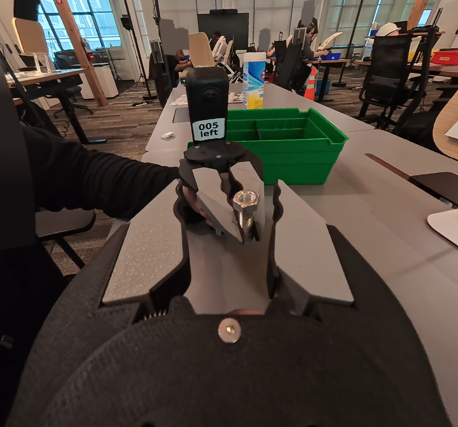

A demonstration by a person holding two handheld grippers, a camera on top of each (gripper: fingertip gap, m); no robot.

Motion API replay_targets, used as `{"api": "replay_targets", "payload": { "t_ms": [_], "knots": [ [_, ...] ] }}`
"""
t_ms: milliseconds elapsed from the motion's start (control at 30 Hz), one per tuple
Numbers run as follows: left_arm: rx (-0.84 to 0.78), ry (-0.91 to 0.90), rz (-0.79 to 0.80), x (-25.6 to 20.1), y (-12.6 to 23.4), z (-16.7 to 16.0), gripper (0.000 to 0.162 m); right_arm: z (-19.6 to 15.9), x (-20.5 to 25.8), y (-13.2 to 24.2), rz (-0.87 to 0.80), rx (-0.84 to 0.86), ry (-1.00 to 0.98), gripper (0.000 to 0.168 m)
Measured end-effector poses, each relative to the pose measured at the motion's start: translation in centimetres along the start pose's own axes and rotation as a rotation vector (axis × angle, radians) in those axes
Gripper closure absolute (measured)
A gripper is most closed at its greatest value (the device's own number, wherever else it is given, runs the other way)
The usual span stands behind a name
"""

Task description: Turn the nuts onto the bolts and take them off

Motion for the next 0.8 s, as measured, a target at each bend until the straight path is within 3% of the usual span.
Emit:
{"api": "replay_targets", "payload": {
  "t_ms": [800],
  "knots": [
    [-0.009, 0.028, 0.055, 1.1, 0.1, 0.3, 0.156, 0.2, -0.3, 0.1, -0.029, -0.014, 0.01, 0.099]
  ]
}}
Point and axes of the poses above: each gripper's, where its closed fingertips meet, y back along the fingers, z out of its top, x = y × z across the jaws, the point moved 1 cm from there along y, back along the fingers, and after that the axes turned 12 degrees about z, right-handed, at the moved point
